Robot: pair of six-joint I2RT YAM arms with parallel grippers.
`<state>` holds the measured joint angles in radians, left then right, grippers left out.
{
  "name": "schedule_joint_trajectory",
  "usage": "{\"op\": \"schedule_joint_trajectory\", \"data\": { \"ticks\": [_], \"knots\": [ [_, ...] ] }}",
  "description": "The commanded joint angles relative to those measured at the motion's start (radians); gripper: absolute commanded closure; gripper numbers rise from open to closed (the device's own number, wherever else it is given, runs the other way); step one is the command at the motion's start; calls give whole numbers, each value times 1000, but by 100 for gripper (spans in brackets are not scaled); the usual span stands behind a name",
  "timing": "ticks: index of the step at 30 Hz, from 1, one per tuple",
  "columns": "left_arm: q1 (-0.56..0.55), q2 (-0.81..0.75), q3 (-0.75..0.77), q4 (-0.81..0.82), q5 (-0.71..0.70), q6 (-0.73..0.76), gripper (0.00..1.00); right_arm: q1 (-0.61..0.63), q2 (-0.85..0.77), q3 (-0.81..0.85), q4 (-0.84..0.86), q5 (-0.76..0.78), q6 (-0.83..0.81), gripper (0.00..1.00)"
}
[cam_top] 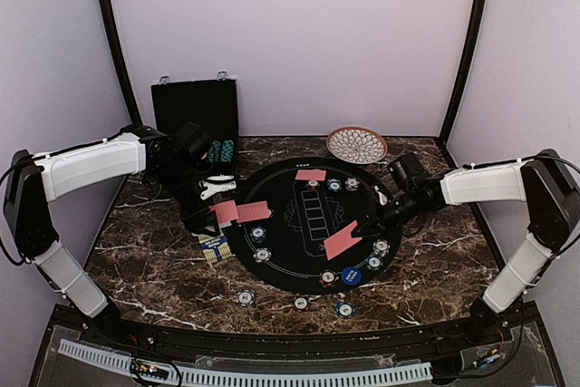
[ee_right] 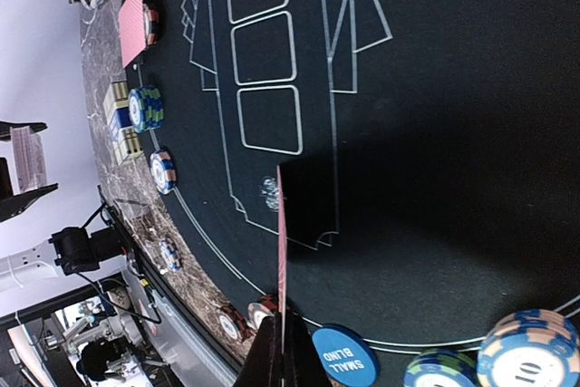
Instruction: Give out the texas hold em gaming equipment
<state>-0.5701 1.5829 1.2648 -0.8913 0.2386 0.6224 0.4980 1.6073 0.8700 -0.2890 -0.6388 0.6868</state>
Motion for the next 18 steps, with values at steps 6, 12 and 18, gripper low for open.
{"op": "schedule_joint_trajectory", "data": {
  "ticks": [6,12,18],
  "knots": [
    [3,-31,17,-33,19,8,88,-7,19,15,-78,66,-70,76],
    [3,-35,18,-34,24,8,88,-6,-7,78,-174,179,-108,62],
    [3,-36,18,-33,25,7,88,-4,-73,132,-179,230,-86,55]
  ]
}}
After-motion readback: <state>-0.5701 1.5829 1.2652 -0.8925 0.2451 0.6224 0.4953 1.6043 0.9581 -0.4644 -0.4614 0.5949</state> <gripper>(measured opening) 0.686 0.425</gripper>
